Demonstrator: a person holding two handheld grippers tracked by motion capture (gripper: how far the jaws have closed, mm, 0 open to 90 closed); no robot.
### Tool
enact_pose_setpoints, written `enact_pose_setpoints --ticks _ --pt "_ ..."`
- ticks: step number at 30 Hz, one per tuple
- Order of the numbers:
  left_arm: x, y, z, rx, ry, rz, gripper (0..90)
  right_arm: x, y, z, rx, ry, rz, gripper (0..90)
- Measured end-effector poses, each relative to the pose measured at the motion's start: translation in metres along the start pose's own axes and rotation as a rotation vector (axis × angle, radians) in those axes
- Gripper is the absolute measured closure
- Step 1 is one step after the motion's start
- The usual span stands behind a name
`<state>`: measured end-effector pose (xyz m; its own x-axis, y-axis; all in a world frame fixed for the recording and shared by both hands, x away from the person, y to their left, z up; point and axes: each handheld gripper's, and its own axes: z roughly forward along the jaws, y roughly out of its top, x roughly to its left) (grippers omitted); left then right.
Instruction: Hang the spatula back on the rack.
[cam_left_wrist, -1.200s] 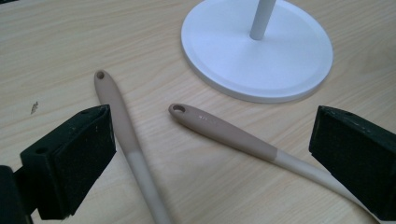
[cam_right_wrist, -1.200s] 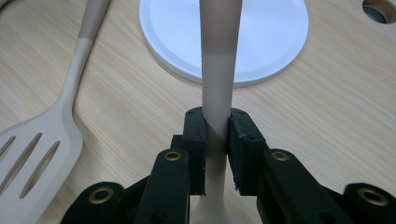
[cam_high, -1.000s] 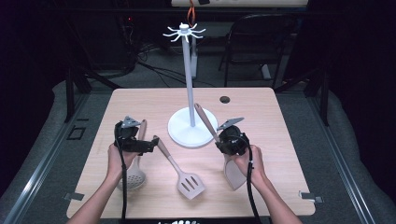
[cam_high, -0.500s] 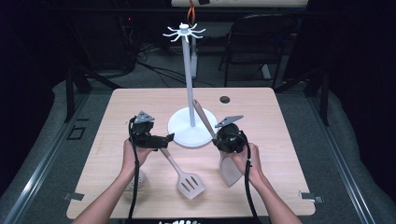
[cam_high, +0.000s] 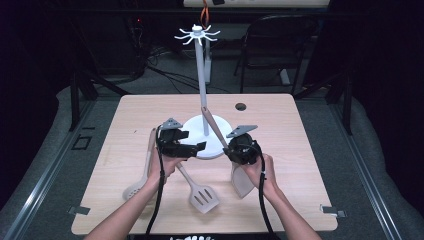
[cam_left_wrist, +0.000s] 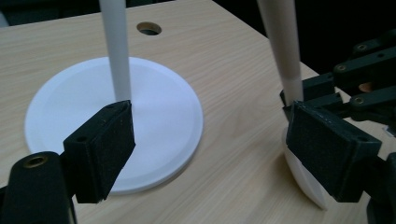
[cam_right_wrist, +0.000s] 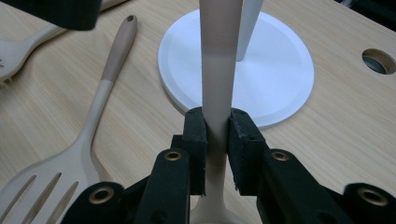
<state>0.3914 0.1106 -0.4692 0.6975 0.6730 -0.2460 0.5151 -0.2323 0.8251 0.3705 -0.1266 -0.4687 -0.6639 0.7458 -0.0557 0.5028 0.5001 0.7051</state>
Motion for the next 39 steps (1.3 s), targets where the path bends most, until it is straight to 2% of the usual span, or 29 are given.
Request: enact_pose_setpoints --ticks 2,7,8,9,11,17,25,29,32,35,39 --pt "-0.003 0.0 0.005 -0.001 -0.015 -0.015 15.2 0.002 0.0 0.0 -0.003 0.001 -0.003 78.6" --pt "-0.01 0.001 0.014 -0.008 -0.058 -0.022 18.3 0.004 0.001 0.001 -0.017 -0.004 -0.007 78.6" --pt "-0.01 0.001 0.016 -0.013 -0.067 -0.018 20.7 0.004 0.001 0.001 -0.02 -0.005 -0.006 78.5" --pt "-0.012 0.002 0.017 -0.019 -0.079 -0.034 23.3 0.004 0.001 0.001 -0.021 -0.004 -0.005 78.5" --pt "-0.014 0.003 0.019 -0.036 -0.099 -0.041 29.1 0.005 0.002 0.001 -0.026 -0.002 -0.005 78.5" --pt "-0.022 0.004 0.027 -0.055 -0.123 -0.035 47.1 0.008 0.003 0.001 -0.033 -0.004 -0.011 78.5" --pt "-0.021 0.001 0.034 -0.118 -0.156 -0.073 68.9 0.012 0.003 0.002 -0.049 -0.008 -0.01 78.4" --pt "-0.019 -0.001 0.036 -0.149 -0.183 -0.112 71.8 0.011 0.002 0.001 -0.06 -0.012 0.003 78.4" --pt "-0.019 0.0 0.035 -0.159 -0.204 -0.124 73.3 0.01 0.002 0.0 -0.073 -0.006 0.003 78.1" --pt "-0.02 0.003 0.033 -0.17 -0.218 -0.125 74.6 0.009 0.002 -0.002 -0.088 0.002 0.004 77.3" --pt "-0.019 0.008 0.03 -0.185 -0.225 -0.122 76.2 0.007 0.001 -0.01 -0.104 0.009 0.004 70.8"
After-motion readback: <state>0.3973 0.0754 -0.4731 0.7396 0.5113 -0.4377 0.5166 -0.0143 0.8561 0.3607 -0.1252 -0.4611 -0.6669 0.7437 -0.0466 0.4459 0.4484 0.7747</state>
